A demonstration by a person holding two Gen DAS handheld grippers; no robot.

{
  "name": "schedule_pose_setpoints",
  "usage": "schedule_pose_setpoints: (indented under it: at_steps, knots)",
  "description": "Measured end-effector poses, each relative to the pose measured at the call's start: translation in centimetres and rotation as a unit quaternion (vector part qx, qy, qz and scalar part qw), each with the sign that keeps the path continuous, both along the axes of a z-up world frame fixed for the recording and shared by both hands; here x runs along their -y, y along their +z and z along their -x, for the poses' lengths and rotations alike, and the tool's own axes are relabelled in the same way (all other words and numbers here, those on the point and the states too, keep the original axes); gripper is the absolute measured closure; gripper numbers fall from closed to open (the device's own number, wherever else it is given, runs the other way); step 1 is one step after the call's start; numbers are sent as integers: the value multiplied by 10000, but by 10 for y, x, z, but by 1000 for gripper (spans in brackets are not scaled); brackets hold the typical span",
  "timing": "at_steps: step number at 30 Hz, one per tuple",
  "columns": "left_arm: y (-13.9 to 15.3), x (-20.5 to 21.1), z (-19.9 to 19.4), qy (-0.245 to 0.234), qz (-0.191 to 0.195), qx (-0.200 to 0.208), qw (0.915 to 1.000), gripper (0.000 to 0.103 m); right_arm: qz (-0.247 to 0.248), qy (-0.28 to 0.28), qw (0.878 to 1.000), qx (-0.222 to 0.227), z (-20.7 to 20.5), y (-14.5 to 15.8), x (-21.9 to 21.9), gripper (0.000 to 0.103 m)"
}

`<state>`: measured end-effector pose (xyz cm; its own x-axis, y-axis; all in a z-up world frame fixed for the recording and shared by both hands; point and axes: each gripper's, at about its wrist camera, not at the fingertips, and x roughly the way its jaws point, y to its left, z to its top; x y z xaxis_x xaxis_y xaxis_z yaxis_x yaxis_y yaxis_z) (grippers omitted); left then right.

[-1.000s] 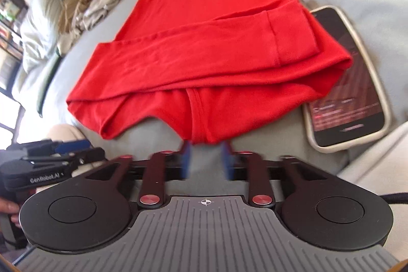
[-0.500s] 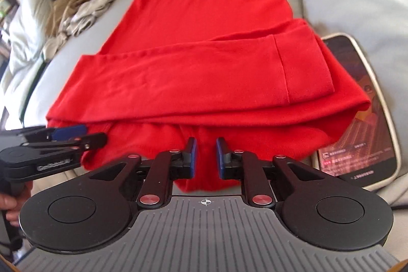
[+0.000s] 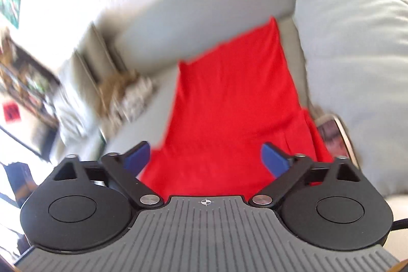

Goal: Fold clothes
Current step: 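Lift the hem with both grippers and fold it up toward the collar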

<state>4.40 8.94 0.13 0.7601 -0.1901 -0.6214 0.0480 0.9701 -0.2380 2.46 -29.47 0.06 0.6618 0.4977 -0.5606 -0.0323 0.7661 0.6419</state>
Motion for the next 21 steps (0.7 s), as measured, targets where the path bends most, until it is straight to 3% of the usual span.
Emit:
schedule_pose_setpoints:
  at_steps: [2,4,6,10,13,17,19,21]
  knots:
    - [-4,-1,-32,345,131,-133,9992,31,-451,-496,9977,64,-21,-4,13,4]
    - [-13,-3,-63,573,385,-418,9967,32,-1029,-1139,9882,-7,-40,-17,28,5]
    - [-25,-8,-94,797,565,-683,9929,32,-1264,-1648,9781,-127,-62,-29,37,6]
    - [-55,-23,-164,973,688,-1317,9841,33,-670,-1953,9770,-534,-123,-45,39,9]
    - [-68,-33,-217,1013,853,-2133,9680,37,-623,-1901,9771,-730,-166,-46,41,10]
    - [-65,-42,-272,528,1593,-2415,9558,29,-561,-1831,9765,-991,-222,-47,44,9]
    - [-71,-42,-296,462,1420,-2217,9636,23,-310,-1619,9812,-999,-252,-48,42,4]
    - [-92,-37,-323,677,630,-1867,9781,27,174,-1403,9839,-1092,-288,-59,38,4]
